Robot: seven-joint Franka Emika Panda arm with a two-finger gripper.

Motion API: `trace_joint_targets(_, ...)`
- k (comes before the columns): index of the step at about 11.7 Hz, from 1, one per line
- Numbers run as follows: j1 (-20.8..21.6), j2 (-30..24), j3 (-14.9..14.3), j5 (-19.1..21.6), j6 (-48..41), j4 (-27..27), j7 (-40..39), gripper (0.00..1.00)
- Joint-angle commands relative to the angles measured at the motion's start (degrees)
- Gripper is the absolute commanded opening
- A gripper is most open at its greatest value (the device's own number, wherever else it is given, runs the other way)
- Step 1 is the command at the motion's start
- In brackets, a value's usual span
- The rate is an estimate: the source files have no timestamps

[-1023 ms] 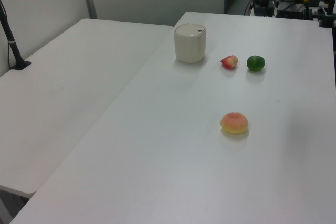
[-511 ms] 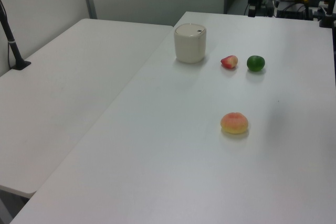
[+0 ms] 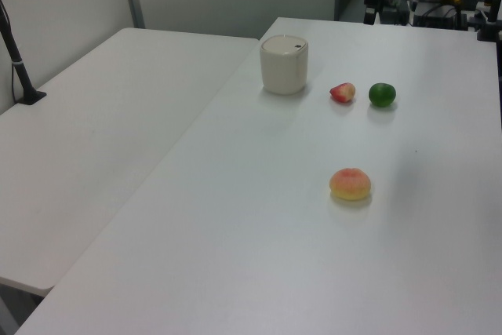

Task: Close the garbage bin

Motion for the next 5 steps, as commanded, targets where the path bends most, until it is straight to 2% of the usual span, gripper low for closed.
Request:
trace_joint_targets(1, 0.83, -0.36, -0.95, -0.08, 1.18, -0.09, -1.09, 1.00)
trace_joint_targets(3, 0.75, -0.01, -0.95, 0.00, 4.77, -0.35, -1.09, 1.00)
trace_joint_targets(5, 0.66, -0.18, -0.95, 0.09, 4.44, -0.36, -1.09, 1.00)
